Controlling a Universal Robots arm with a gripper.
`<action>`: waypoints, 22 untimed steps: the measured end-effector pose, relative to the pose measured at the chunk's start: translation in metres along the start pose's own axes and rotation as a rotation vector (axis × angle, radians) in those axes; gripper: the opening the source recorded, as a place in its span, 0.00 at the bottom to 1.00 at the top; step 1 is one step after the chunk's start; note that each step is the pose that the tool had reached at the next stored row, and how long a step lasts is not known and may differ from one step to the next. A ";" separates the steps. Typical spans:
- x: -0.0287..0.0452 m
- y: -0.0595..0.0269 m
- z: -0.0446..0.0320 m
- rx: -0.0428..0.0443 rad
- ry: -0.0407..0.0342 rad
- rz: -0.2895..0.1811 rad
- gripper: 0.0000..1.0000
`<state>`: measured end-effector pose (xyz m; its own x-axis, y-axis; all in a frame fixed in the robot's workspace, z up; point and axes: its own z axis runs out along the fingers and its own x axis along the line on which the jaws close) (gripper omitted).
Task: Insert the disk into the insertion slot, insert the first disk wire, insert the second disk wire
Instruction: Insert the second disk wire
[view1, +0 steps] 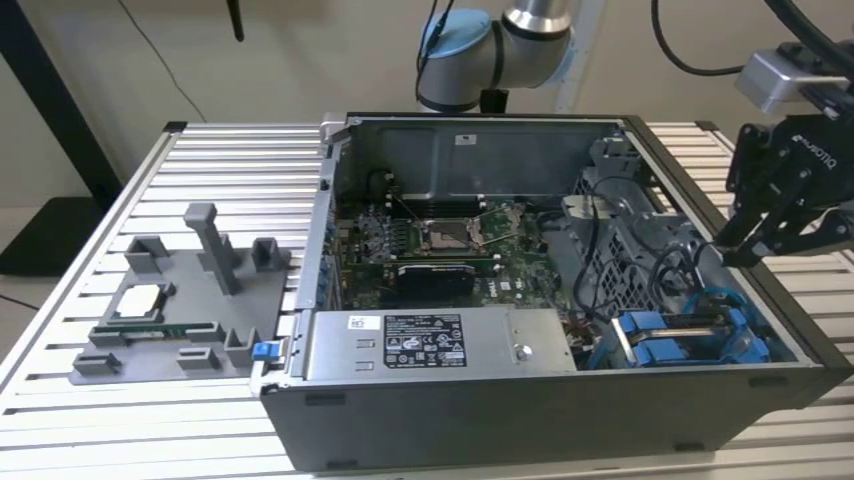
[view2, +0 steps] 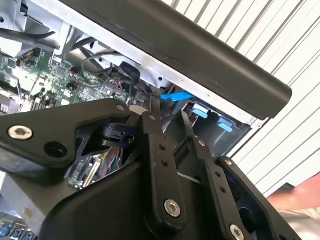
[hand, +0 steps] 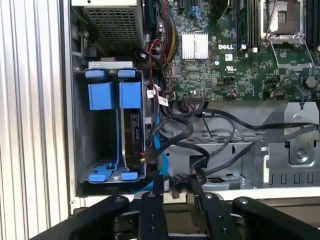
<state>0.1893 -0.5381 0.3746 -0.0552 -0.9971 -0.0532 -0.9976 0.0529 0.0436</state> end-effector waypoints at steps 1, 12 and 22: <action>0.0001 0.0000 0.0005 -0.0021 -0.0021 0.000 1.00; 0.0001 -0.0002 0.0017 -0.0048 -0.0085 0.000 0.00; 0.0001 0.0001 0.0017 -0.0048 -0.0087 0.000 0.00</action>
<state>0.1892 -0.5381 0.3729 -0.0554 -0.9965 -0.0619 -0.9974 0.0525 0.0484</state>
